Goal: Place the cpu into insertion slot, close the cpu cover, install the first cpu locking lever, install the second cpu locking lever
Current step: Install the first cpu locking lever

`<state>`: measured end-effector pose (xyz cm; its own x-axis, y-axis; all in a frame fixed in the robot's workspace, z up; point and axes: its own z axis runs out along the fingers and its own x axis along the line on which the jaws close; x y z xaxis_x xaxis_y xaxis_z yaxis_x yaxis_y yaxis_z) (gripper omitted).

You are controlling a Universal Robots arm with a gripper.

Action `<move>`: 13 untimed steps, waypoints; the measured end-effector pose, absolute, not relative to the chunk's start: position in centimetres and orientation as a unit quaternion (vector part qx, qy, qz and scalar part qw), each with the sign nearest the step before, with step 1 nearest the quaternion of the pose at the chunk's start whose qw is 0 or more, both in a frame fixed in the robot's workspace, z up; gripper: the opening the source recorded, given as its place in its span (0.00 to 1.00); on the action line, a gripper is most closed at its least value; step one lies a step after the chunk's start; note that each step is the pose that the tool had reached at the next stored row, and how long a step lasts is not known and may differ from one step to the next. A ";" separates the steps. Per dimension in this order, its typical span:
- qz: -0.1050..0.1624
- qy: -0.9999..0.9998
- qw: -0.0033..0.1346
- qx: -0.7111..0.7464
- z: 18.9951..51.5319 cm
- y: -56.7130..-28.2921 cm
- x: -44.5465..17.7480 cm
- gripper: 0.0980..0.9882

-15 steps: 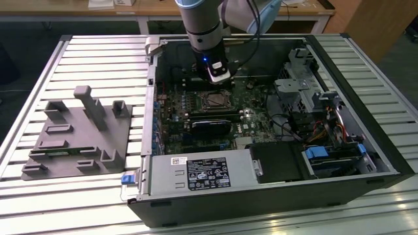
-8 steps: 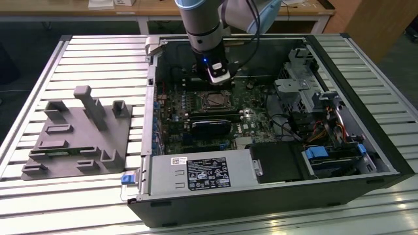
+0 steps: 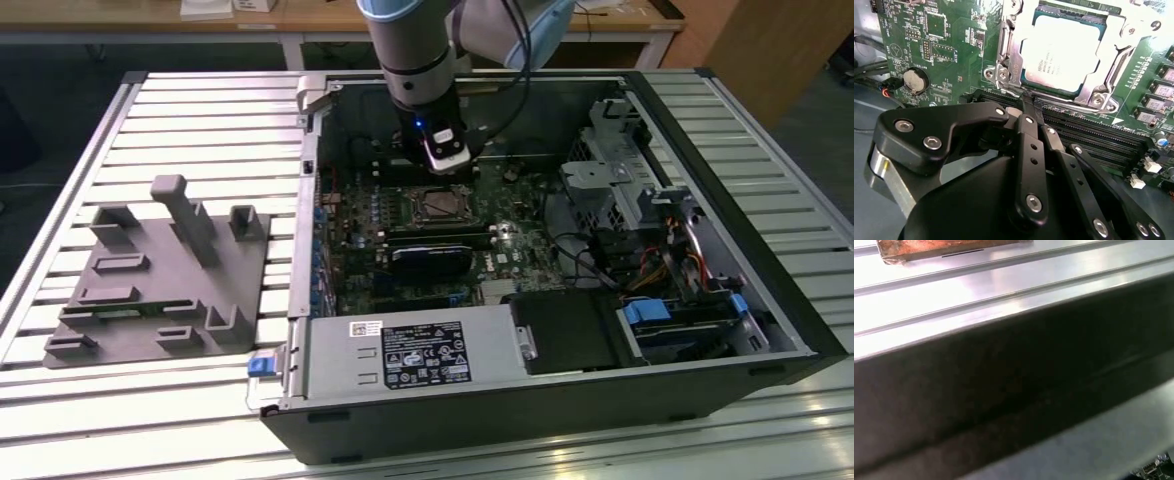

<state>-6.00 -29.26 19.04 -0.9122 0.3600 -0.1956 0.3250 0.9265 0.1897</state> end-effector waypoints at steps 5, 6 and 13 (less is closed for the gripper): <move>0.078 0.975 0.114 0.176 19.4 -29.2 -6.0 0.01; 0.077 0.975 0.114 0.176 19.7 -29.3 -6.0 0.01; 0.077 0.975 0.114 0.176 20.7 -29.3 -6.0 0.01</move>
<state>-6.00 -29.25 20.68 -0.9121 0.3603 -0.1955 0.3250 0.9263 0.1907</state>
